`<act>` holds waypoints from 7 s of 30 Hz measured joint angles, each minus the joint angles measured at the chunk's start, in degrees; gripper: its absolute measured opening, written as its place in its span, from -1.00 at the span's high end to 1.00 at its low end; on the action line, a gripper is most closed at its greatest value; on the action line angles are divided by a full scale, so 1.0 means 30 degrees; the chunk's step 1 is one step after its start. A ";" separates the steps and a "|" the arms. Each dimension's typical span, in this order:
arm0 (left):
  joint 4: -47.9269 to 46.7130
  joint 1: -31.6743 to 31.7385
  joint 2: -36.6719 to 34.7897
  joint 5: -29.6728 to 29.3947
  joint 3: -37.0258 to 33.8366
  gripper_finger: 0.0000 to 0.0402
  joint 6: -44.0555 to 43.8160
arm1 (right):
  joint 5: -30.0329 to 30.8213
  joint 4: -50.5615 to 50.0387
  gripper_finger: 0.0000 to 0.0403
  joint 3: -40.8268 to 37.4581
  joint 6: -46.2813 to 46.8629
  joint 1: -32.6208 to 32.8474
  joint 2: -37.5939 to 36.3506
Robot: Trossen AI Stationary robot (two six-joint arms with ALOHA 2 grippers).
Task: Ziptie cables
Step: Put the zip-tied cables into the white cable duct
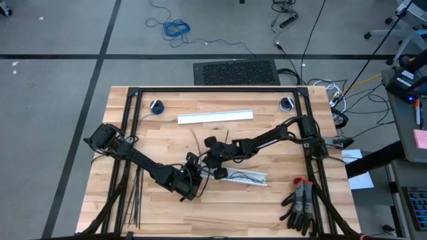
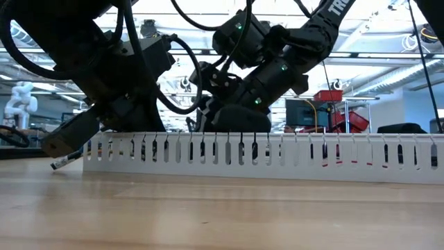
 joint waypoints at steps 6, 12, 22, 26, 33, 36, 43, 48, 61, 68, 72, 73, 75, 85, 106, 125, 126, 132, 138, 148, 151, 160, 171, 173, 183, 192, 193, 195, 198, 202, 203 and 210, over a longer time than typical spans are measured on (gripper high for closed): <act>-0.0028 0.0000 0.0000 0.0002 0.0007 0.95 -0.0004 | 0.0489 -0.0778 1.00 0.0016 0.0241 0.0106 -0.0149; -0.0158 0.0000 0.0000 -0.0005 0.0000 0.95 -0.0142 | 0.5486 -0.1170 1.00 -0.0096 -0.0165 0.0577 -0.1043; -0.0159 0.0009 0.0000 -0.0007 0.0000 0.95 -0.0130 | 0.4661 0.0228 1.00 -0.0079 -0.0429 0.1180 -0.2161; -0.0152 0.0000 0.0000 -0.0011 -0.0007 0.95 -0.0106 | 0.2649 0.0600 1.00 -0.0064 0.0191 0.1137 -0.2001; -0.0125 0.0095 0.0000 -0.0008 -0.0007 0.95 -0.0106 | 0.1677 0.1144 1.00 -0.0064 0.0206 0.1008 -0.1897; -0.0095 0.0137 0.0000 -0.0007 -0.0007 0.95 -0.0110 | 0.0787 0.2220 1.00 -0.0050 0.0693 0.0803 -0.1305; -0.0090 0.0160 0.0000 0.0090 0.0000 0.95 -0.0083 | 0.0945 0.0532 1.00 0.0047 0.1719 0.0588 -0.0844; -0.0073 0.0237 0.0000 0.0153 0.0007 0.95 -0.0084 | 0.1290 -0.0142 1.00 0.0052 0.1887 0.0568 -0.0849; -0.0257 0.0176 0.0129 -0.4222 0.0183 0.95 -0.0580 | 0.1916 -0.1642 1.00 0.0015 0.2031 0.0758 -0.1306; -0.0584 0.0248 0.0175 -0.5020 0.1159 0.95 -0.0784 | 0.2165 -0.2013 1.00 0.0009 0.2055 0.0794 -0.1352; -0.0927 0.0105 0.0211 -0.4850 0.1914 0.95 -0.2134 | 0.1892 -0.2241 1.00 -0.0015 0.2040 0.0816 -0.1352; -0.1014 0.0089 0.0211 -0.4666 0.2151 0.95 -0.2263 | 0.1838 -0.2324 1.00 -0.0036 0.2008 0.0823 -0.1348; -0.1498 0.0103 0.0209 -0.4127 0.2645 0.95 -0.2592 | 0.1805 -0.2368 1.00 -0.0050 0.1974 0.0847 -0.1343; -0.2004 0.0855 0.0060 -0.0157 0.2572 0.95 -0.6098 | 0.1967 -0.2367 1.00 -0.0050 0.1885 0.0794 -0.1294; -0.2396 0.1096 -0.0087 0.2241 0.3271 0.91 -0.5570 | 0.3136 -0.3107 0.70 -0.0173 0.1573 0.0812 -0.2532; -0.1502 0.1027 -0.0036 0.2426 0.3267 0.81 -0.5859 | 0.4955 -0.2716 0.34 -0.0064 0.5612 0.2175 -0.3144; -0.1329 0.1027 -0.0036 0.2426 0.3260 0.81 -0.5876 | 0.5262 -0.2785 0.34 -0.0064 0.5697 0.2282 -0.3147; -0.0802 0.1027 -0.0021 0.2586 0.3242 0.70 -0.6211 | 0.6861 -0.3313 0.34 -0.0028 0.5756 0.2668 -0.3195; -0.0958 0.0803 -0.0007 0.2572 0.3483 0.32 -0.6668 | 0.8502 -0.3322 0.34 -0.0020 0.5304 0.2958 -0.3195; -0.8348 0.0730 -0.0337 -0.0216 0.7516 0.04 -0.9232 | 1.0863 -0.3230 0.33 -0.0035 0.3580 0.3674 -0.4106; -1.0639 0.0782 -0.0686 -0.2259 0.8531 0.04 -1.0747 | 1.0889 -0.2967 0.35 -0.0037 0.2942 0.4435 -0.5120; -1.4135 -0.0830 -0.1472 -0.3078 0.7886 0.05 -1.9043 | 1.4480 -0.7625 0.36 -0.2909 0.7037 0.7888 -0.8888; 0.3603 -0.0372 -0.0845 -0.5596 0.2759 0.05 -1.4712 | 1.4422 -0.1838 0.36 -0.7719 1.1217 0.9963 -1.0051; 0.6579 0.0248 -0.0467 -0.3993 0.2434 0.05 -1.1364 | 1.4439 -0.1036 0.36 -0.7831 1.0790 0.9806 -1.0051; 0.8612 0.1850 0.0982 0.1265 0.2375 0.05 -0.7133 | 1.4449 -0.0648 0.36 -0.7838 1.0833 0.9521 -1.0037; 1.2004 0.2149 0.2620 0.2217 0.2604 0.09 -0.7107 | 1.4442 -0.0838 0.36 -0.7838 1.1174 0.9617 -1.0029; 1.2089 0.2153 0.2675 0.2200 0.2630 0.12 -0.7124 | 1.4440 -0.0899 0.36 -0.7838 1.1230 0.9617 -1.0029; 1.1970 0.2164 0.2681 0.2207 0.2623 0.23 -0.7123 | 1.4440 -0.0996 0.36 -0.7838 1.1252 0.9617 -1.0022; 1.1946 0.2144 0.2696 0.2208 0.2623 0.43 -0.7041 | 1.4440 -0.1180 0.36 -0.7838 1.1389 0.9617 -1.0022; 1.1881 0.1993 0.2688 0.2241 0.2642 0.60 -0.6086 | 1.4440 -0.1504 0.36 -0.7838 1.1724 0.9617 -1.0015; 1.1768 0.1960 0.2688 0.2301 0.2716 0.62 -0.5938 | 1.4440 -0.1624 0.36 -0.7838 1.1847 0.9617 -1.0015; 1.1119 0.1763 0.2516 0.2754 0.3228 0.55 -0.5434 | 1.4440 -0.2118 0.36 -0.7838 1.2463 0.9595 -1.0015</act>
